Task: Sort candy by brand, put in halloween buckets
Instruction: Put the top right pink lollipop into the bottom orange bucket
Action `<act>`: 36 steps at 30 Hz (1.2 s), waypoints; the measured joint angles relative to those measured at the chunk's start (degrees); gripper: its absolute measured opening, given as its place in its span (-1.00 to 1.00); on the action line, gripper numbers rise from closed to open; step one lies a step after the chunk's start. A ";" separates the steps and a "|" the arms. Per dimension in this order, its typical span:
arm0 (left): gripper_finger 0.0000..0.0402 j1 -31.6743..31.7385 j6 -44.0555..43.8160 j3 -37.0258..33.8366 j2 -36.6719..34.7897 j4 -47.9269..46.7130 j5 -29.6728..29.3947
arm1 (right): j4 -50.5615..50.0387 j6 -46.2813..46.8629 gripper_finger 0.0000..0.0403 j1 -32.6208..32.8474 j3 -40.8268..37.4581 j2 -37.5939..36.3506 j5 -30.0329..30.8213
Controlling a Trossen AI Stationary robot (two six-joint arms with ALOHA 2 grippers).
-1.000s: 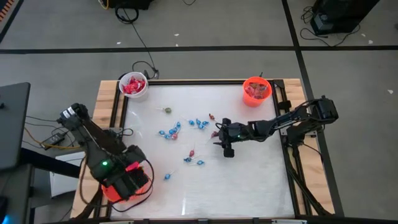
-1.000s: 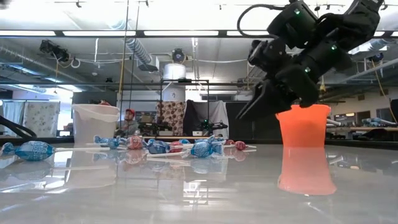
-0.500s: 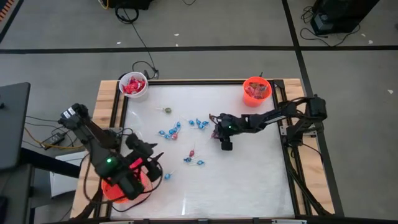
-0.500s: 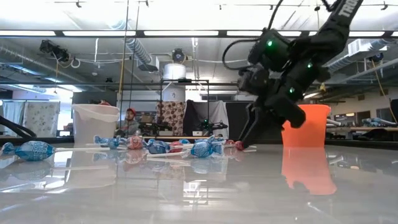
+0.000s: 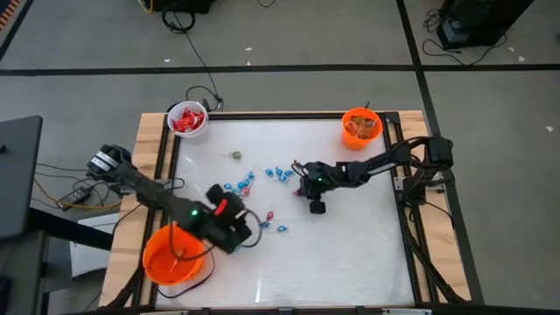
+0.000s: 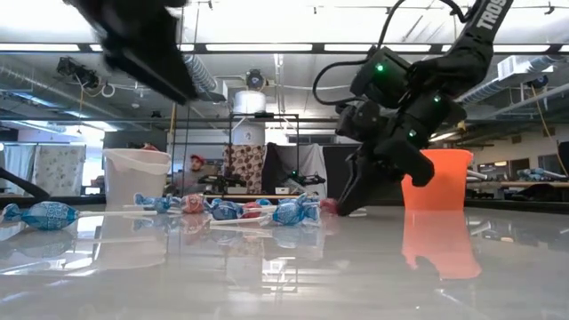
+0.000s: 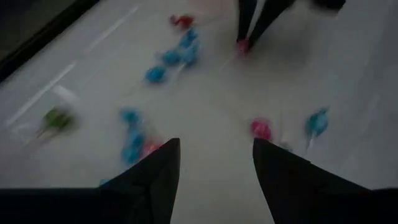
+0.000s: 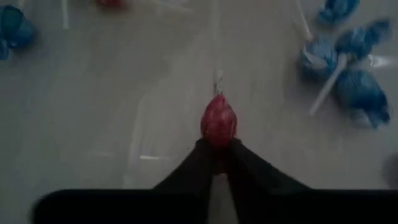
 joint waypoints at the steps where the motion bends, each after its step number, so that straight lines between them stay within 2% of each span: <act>1: 0.04 1.37 3.36 -1.94 -0.02 6.23 0.39 | 1.16 -0.09 -0.79 0.22 -0.02 0.12 0.02; 3: 0.04 4.16 10.11 -6.33 -0.04 19.16 3.63 | 3.57 -0.05 -0.93 0.55 -0.05 0.21 -0.05; 7: 0.04 8.37 19.94 -13.70 0.38 41.51 6.42 | 6.68 1.97 -0.94 1.38 -0.05 0.47 0.58; 10: 0.04 10.02 24.14 -17.31 0.48 49.62 6.48 | 9.10 4.13 -0.96 2.19 -0.02 0.48 1.80; 12: 0.04 10.72 25.16 -18.43 0.48 51.91 6.55 | 10.20 5.08 -0.97 2.89 -0.02 0.48 1.82; 18: 0.04 11.70 28.57 -20.18 0.48 51.17 5.89 | 16.80 4.89 -0.97 4.78 -0.02 0.48 0.44; 25: 0.04 12.40 31.78 -22.83 0.49 60.40 6.00 | 20.32 2.98 -0.97 6.83 -0.02 0.44 -0.24; 29: 0.03 12.40 33.42 -22.81 0.51 65.24 7.21 | 24.08 2.10 -0.97 7.70 -0.02 0.42 1.61; 32: -0.04 12.40 33.80 -22.81 1.51 68.46 6.74 | 27.07 2.09 -0.97 8.09 0.02 0.38 2.67; 36: -0.25 12.40 34.26 -22.79 2.40 70.68 6.44 | 28.11 1.28 -0.97 8.81 0.02 0.33 3.85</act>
